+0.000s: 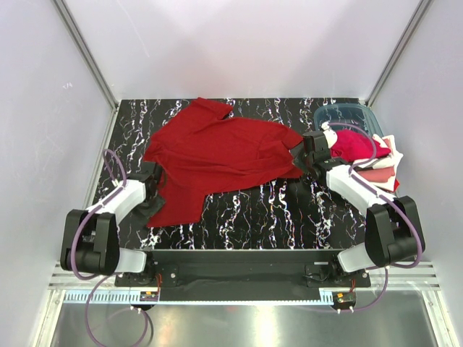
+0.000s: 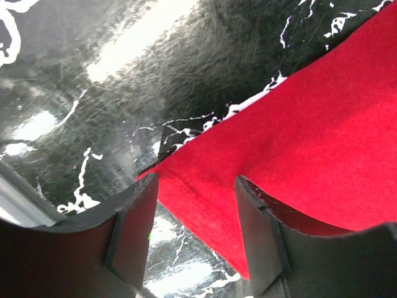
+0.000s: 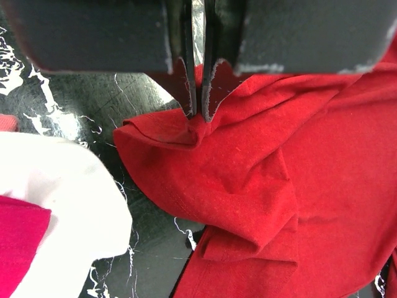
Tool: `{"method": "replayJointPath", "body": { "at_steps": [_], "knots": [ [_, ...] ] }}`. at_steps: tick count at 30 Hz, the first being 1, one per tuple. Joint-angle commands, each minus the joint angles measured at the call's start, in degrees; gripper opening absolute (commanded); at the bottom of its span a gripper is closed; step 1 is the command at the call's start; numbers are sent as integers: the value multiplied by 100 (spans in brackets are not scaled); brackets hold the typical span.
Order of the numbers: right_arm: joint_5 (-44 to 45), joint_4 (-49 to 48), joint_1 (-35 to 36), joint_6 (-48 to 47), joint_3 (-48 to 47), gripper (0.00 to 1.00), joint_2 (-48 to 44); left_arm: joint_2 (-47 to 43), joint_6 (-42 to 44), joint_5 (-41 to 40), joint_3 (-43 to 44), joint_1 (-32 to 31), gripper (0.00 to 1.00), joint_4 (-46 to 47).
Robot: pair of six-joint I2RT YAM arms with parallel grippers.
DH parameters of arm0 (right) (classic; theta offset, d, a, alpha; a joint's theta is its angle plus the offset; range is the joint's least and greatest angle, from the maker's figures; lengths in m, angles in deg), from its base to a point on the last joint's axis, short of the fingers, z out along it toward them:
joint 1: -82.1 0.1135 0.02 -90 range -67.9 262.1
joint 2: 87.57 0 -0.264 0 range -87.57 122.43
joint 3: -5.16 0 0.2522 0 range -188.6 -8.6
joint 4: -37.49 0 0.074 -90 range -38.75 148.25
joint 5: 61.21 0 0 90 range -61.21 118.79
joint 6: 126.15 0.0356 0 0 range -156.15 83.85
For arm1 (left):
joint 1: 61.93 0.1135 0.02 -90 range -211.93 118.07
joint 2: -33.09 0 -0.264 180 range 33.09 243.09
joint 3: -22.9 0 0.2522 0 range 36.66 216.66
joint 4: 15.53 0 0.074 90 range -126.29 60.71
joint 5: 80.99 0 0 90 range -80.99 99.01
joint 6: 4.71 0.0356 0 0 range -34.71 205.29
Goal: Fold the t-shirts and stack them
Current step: Fold the tshirt
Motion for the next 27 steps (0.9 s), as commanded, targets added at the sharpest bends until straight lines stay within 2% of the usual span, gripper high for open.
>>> {"method": "replayJointPath", "body": {
  "at_steps": [1,3,4,6,7,10,14,20,27],
  "knots": [
    [151,-40,-18,60,2,1,-225,165,-42,101,-3,-13,55,397],
    [168,-40,-18,69,2,2,-234,340,-42,207,-39,-40,49,600],
    [160,-31,-18,78,-7,2,-234,384,-51,199,-48,-57,42,627],
    [168,-40,-18,87,2,2,-225,446,-51,207,-65,-84,33,741],
    [168,-22,-10,87,2,2,-225,438,-51,216,-83,-84,21,785],
    [195,4,-18,104,11,2,-260,289,-33,190,-127,-84,0,846],
    [317,13,-27,148,72,1,-357,-107,11,181,-92,-93,0,786],
    [677,251,-18,271,116,0,-611,-1239,-16,23,268,-207,0,460],
    [802,32,-18,526,555,0,-963,-2269,81,330,418,-268,0,987]
  ]
}}
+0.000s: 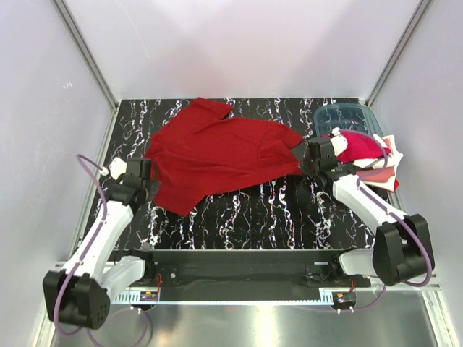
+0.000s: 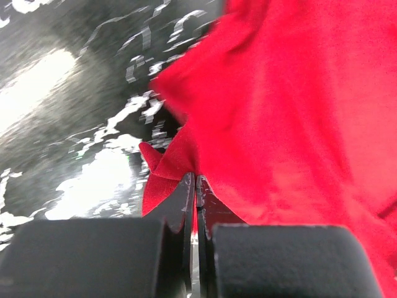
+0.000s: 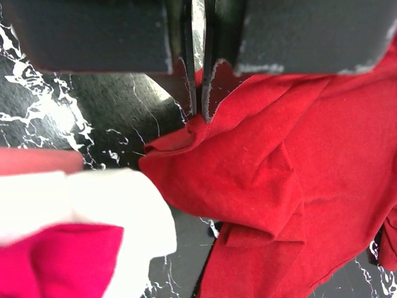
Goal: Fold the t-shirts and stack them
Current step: Fold the tshirt
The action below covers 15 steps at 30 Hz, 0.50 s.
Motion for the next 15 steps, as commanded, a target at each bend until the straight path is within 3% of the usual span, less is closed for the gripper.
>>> {"method": "replayJointPath", "body": {
  "at_steps": [1,6,15],
  "knots": [
    [224,-222,-10,187,227,0,-244,-293,61,186,210,-23,0,440],
    [-233,-66,60,117,378,0,-393,-628,131,511,166,-50,0,687],
    [109,1349,193,-191,860,0,-1702,-1602,255,714,87,-550,0,398]
  ]
}}
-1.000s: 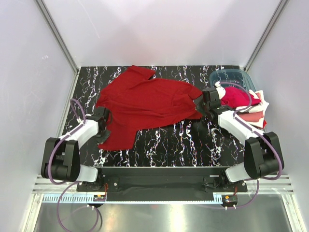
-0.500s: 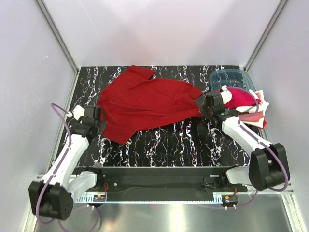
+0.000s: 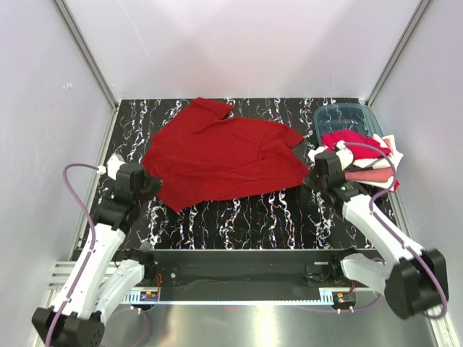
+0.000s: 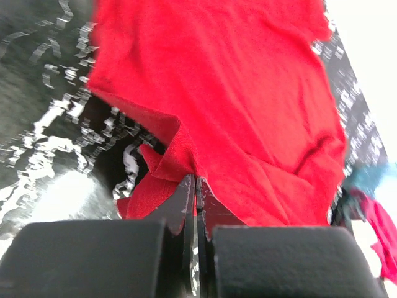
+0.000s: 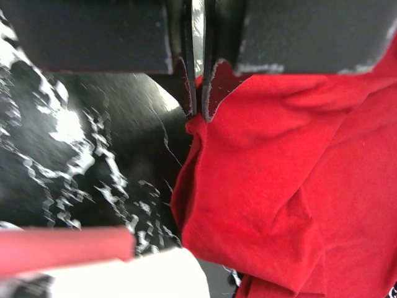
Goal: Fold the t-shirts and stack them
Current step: Fold the tshirt
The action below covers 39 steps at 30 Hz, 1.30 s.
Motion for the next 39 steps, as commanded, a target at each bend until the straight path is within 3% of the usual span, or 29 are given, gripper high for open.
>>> {"method": "replayJointPath", "body": {
  "at_steps": [1,4,10,17,27,39],
  "knots": [
    [162,724,18,-95,279,0,-599,-325,21,132,128,-319,0,-76],
    [-119,1233,27,45,420,0,-645,-545,-111,-227,401,-714,0,-288],
    [-410,1911,27,616,456,0,-644,-502,-129,-378,945,-803,0,-561],
    [389,2615,27,1048,149,0,-767,139,-129,-334,1376,-803,0,-333],
    [1215,2202,26,1022,-536,2,48,1360,-173,-545,1965,-794,0,142],
    [1375,1561,-17,1110,-1170,2,1174,2574,-111,-642,2528,-557,0,642]
  ]
}}
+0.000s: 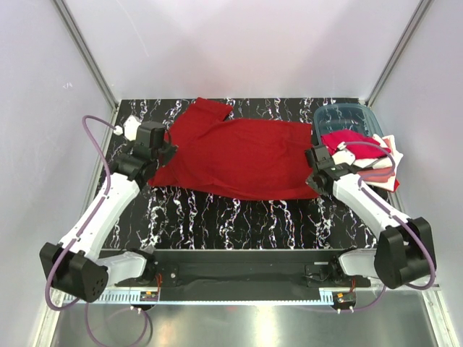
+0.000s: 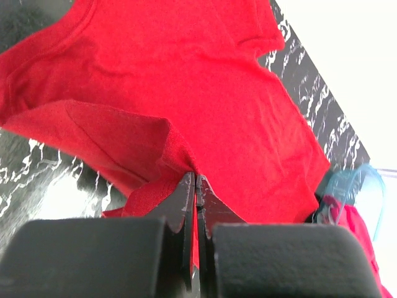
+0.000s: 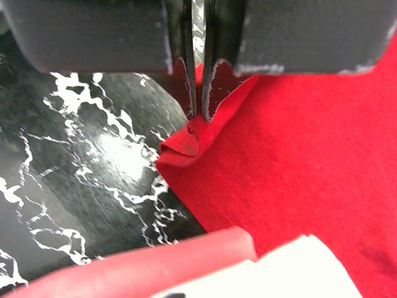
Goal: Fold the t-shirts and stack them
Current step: Fold the tshirt
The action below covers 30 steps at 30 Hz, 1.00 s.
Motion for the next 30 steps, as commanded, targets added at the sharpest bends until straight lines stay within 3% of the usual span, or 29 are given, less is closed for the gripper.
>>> {"method": "replayJointPath", "body": {
  "at_steps": [1,12,24,25,28,29,30],
  "knots": [
    [338,-428,-20,170,-317,3,230,271,46,-76,364,242,0,499],
    [400,-772,-353,451,-678,3,1021,1202,-68,-180,645,472,0,1035],
    [390,-1378,-626,1022,-730,6,1426,2679,-253,-93,1875,657,0,1272],
    [461,-1352,-626,1092,-748,29,1444,2836,-270,-93,2024,683,2,1229],
    [479,-1536,-626,988,-713,69,1427,3399,115,171,2788,692,42,1151],
    [410,-1623,-626,944,-618,78,1383,3522,117,32,3034,692,73,645],
    [304,-1824,-617,839,-556,78,1270,3654,143,-31,3324,683,80,500]
  ]
}}
